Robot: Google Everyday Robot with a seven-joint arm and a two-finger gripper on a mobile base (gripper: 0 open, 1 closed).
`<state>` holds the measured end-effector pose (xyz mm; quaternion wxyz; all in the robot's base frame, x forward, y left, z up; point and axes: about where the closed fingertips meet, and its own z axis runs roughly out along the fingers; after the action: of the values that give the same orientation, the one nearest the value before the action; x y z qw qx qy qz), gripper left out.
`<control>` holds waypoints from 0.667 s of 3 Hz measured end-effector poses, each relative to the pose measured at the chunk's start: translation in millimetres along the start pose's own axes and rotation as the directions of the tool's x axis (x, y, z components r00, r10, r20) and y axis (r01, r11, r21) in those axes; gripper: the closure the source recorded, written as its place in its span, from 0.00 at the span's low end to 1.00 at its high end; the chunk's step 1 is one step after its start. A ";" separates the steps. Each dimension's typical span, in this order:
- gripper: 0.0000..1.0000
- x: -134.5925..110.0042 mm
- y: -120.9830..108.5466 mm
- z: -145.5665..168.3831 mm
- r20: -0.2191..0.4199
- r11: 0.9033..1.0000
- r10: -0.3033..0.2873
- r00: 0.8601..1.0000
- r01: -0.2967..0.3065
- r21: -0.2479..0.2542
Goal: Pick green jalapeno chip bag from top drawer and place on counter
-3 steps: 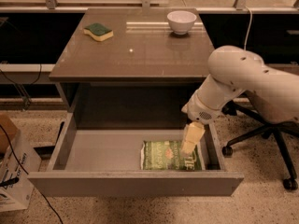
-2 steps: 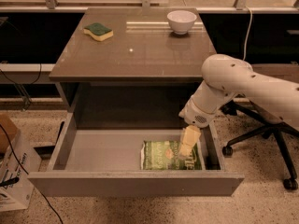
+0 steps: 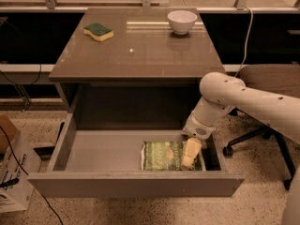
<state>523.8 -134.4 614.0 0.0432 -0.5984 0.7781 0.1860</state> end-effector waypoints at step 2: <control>0.38 18.9 10.1 3.5 0.003 0.999 0.050 0.999 -0.050 0.000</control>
Offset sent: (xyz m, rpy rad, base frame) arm -0.0218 -0.0222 0.0035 -0.0070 -0.0016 -0.0687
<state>508.3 -148.3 607.6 0.0398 -0.5786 0.7927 0.1878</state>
